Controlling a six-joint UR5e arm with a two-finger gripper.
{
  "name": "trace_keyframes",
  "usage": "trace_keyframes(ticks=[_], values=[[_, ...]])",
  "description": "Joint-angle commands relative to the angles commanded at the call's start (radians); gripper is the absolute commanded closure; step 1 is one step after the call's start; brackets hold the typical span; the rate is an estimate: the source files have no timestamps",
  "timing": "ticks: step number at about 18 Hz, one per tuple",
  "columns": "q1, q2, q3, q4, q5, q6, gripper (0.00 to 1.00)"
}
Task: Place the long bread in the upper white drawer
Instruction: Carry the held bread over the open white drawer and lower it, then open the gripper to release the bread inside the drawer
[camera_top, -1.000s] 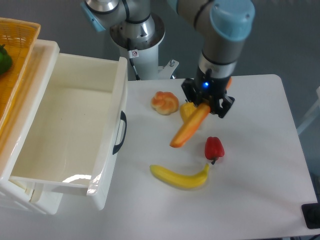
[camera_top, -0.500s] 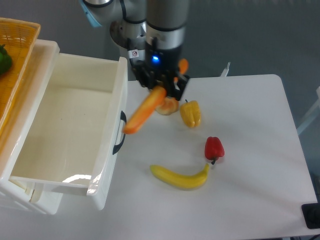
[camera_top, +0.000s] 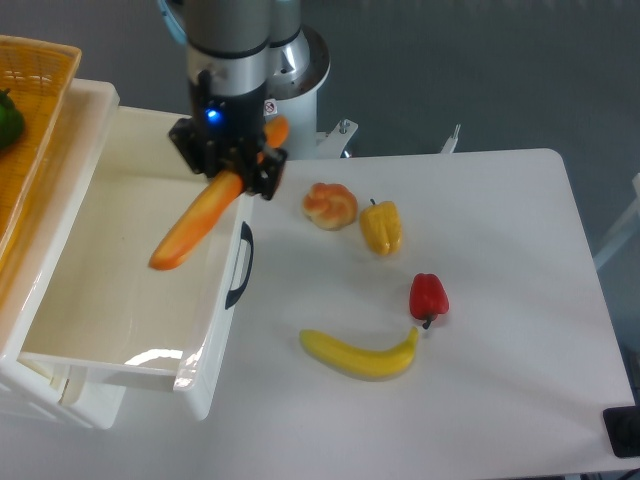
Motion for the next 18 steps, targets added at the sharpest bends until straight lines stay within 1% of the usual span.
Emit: trace_keyframes(ticks=[1,3,5,7,8,11,12,13,14,15,18], values=[[-0.015,-0.008,0.000,0.000,0.000,-0.014,0.97],[-0.045,-0.018,0.000,0.000,0.000,-0.035,0.96],[-0.066,-0.029,0.002,0.009,0.000,-0.040,0.89],[-0.080,-0.040,0.000,0.035,-0.011,-0.038,0.77],[-0.086,-0.044,0.000,0.043,-0.020,-0.038,0.70],[-0.089,-0.058,0.000,0.075,-0.037,-0.038,0.42],[-0.092,-0.063,0.000,0.080,-0.037,-0.038,0.28],[-0.095,-0.066,0.002,0.080,-0.037,-0.038,0.11],[-0.095,-0.068,0.002,0.080,-0.037,-0.038,0.05],[-0.095,-0.068,0.002,0.080,-0.037,-0.038,0.02],[-0.095,-0.068,0.002,0.080,-0.038,-0.038,0.00]])
